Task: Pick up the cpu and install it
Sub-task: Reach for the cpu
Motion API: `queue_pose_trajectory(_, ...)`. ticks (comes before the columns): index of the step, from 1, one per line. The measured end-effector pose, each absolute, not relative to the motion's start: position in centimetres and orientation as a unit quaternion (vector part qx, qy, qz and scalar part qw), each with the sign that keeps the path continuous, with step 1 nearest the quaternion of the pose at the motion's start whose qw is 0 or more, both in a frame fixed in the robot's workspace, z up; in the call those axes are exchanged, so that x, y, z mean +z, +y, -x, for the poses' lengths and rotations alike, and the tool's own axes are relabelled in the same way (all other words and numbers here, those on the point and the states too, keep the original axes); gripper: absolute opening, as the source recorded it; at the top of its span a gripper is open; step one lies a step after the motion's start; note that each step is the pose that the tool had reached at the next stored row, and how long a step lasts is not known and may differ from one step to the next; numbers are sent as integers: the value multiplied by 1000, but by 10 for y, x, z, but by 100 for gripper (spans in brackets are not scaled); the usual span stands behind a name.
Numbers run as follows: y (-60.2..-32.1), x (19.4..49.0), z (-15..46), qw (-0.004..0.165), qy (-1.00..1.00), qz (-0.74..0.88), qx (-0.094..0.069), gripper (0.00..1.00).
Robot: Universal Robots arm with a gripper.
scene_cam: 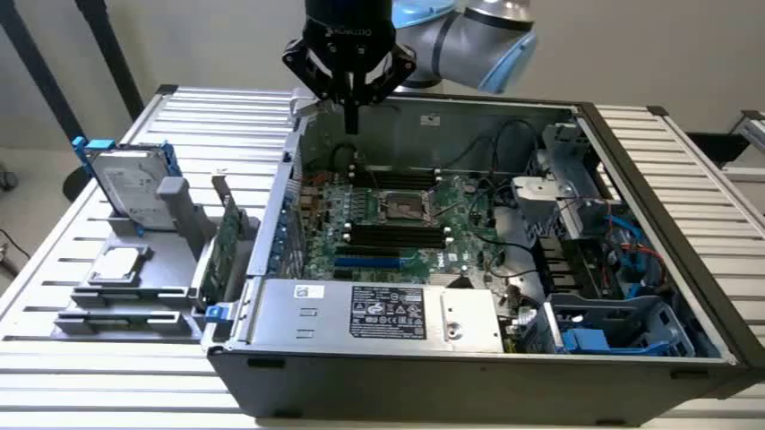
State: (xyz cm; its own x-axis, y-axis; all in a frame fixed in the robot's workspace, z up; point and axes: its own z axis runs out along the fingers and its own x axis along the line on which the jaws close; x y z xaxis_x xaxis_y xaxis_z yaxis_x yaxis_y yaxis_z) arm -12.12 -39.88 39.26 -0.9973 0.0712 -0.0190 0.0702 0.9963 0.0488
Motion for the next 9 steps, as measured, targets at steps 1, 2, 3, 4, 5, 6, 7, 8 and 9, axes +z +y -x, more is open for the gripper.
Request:
queue_pose_trajectory(1, -399, 393, 121, 10, 999, -35, 24, 11)
queue_pose_trajectory(2, -399, 393, 121, 10, 999, -35, 24, 11)
queue_pose_trajectory(3, -399, 393, 121, 10, 999, -35, 24, 11)
queue_pose_trajectory(4, -399, 393, 121, 10, 999, -35, 24, 11)
queue_pose_trajectory(5, -399, 393, 121, 10, 999, -35, 24, 11)
queue_pose_trajectory(6, -399, 393, 121, 10, 999, -35, 24, 11)
queue_pose_trajectory(7, -399, 393, 121, 10, 999, -35, 24, 11)
queue_pose_trajectory(8, -399, 393, 121, 10, 999, -35, 24, 11)
queue_pose_trajectory(9, -399, 393, 121, 10, 999, -35, 24, 11)
